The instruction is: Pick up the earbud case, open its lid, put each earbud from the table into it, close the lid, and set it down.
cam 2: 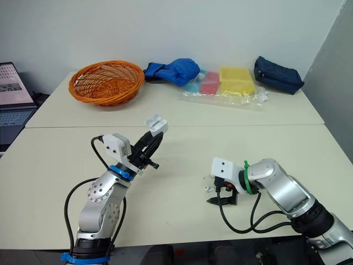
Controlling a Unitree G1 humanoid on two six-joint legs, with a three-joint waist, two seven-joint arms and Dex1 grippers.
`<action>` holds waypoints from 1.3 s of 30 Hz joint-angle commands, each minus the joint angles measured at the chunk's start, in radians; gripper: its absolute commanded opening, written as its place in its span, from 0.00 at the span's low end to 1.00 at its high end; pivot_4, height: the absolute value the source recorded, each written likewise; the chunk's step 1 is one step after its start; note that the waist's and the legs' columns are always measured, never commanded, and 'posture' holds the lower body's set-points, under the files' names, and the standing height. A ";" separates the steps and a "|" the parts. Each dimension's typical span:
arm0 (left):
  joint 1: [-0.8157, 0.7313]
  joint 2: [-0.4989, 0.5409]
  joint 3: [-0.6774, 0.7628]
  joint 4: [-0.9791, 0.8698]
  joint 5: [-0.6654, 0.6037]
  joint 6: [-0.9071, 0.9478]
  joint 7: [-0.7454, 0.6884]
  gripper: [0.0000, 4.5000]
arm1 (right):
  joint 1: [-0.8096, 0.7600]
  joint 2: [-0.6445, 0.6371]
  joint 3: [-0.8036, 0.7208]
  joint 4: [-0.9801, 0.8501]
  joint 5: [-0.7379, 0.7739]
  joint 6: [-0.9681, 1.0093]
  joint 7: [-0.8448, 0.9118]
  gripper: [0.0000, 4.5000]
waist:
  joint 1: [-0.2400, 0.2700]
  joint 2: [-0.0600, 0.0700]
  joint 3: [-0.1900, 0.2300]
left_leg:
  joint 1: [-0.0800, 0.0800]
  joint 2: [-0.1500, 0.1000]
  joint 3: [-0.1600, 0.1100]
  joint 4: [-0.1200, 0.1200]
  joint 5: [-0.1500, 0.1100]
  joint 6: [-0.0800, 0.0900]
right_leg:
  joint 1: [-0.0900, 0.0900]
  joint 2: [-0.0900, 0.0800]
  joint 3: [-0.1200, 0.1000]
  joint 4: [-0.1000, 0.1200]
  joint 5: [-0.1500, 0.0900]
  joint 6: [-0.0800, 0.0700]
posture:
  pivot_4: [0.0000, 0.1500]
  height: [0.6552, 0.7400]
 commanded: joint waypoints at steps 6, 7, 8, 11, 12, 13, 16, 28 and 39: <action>0.021 0.007 -0.002 -0.028 -0.011 -0.045 -0.022 0.16 | -0.005 0.043 0.026 0.044 -0.038 -0.028 -0.015 0.99 | 0.000 0.000 0.000 | 0.000 0.000 0.001 0.000 0.000 0.000 | 0.000 0.000 0.001 -0.001 0.000 0.000 | 1.00 1.00; 0.023 0.007 -0.003 -0.025 -0.010 -0.051 -0.026 0.16 | -0.004 0.047 0.027 0.050 -0.042 -0.031 -0.015 0.99 | 0.000 0.000 0.000 | 0.000 0.000 0.001 0.000 0.000 0.000 | 0.000 0.000 0.000 0.000 0.000 0.000 | 1.00 1.00; 0.022 0.007 -0.001 -0.018 -0.009 -0.057 -0.028 0.16 | -0.003 0.050 0.030 0.061 -0.049 -0.038 -0.015 0.95 | 0.000 0.000 0.000 | 0.000 0.000 0.000 0.000 0.000 0.000 | 0.000 0.000 0.000 0.000 0.000 0.000 | 1.00 1.00; 0.018 0.008 0.004 0.002 -0.008 -0.073 -0.035 0.16 | 0.004 0.053 0.033 0.086 -0.060 -0.061 -0.007 0.79 | 0.000 0.000 0.000 | 0.001 0.000 0.000 0.000 0.000 0.000 | 0.000 0.000 0.000 0.000 0.000 0.000 | 1.00 1.00; 0.020 0.009 0.004 0.007 -0.009 -0.080 -0.040 0.16 | 0.009 0.054 0.032 0.089 -0.061 -0.069 -0.006 0.74 | 0.000 0.000 0.000 | 0.001 0.000 0.000 0.000 0.000 0.000 | 0.001 0.000 0.000 0.000 0.000 0.000 | 1.00 1.00; 0.022 0.010 0.004 0.009 -0.009 -0.085 -0.043 0.16 | 0.013 0.056 0.030 0.091 -0.063 -0.075 -0.006 0.64 | 0.000 0.000 0.000 | 0.001 0.000 0.000 0.000 0.000 0.000 | 0.001 0.000 0.000 0.000 0.000 0.000 | 1.00 1.00; 0.027 0.012 0.008 0.034 -0.010 -0.106 -0.056 0.16 | 0.018 0.064 0.033 0.095 -0.067 -0.080 -0.007 0.44 | 0.000 0.000 0.000 | 0.001 0.000 0.001 -0.001 0.000 0.000 | 0.001 0.000 0.000 0.000 0.000 0.000 | 1.00 1.00; 0.035 0.005 0.009 0.135 -0.006 -0.201 -0.102 0.16 | 0.087 -0.101 -0.116 0.032 -0.003 -0.085 0.086 0.09 | 0.008 0.000 0.000 | 0.002 -0.001 0.001 -0.002 0.000 0.000 | 0.001 -0.002 0.000 -0.002 0.000 0.000 | 1.00 1.00; 0.064 0.006 0.001 0.195 0.022 -0.318 -0.136 0.16 | 0.256 -0.548 -0.363 0.297 -0.022 -0.404 0.337 0.09 | 0.002 -0.001 0.000 | 0.002 -0.004 0.004 -0.006 0.000 0.000 | 0.001 -0.006 0.000 -0.006 0.000 0.001 | 1.00 1.00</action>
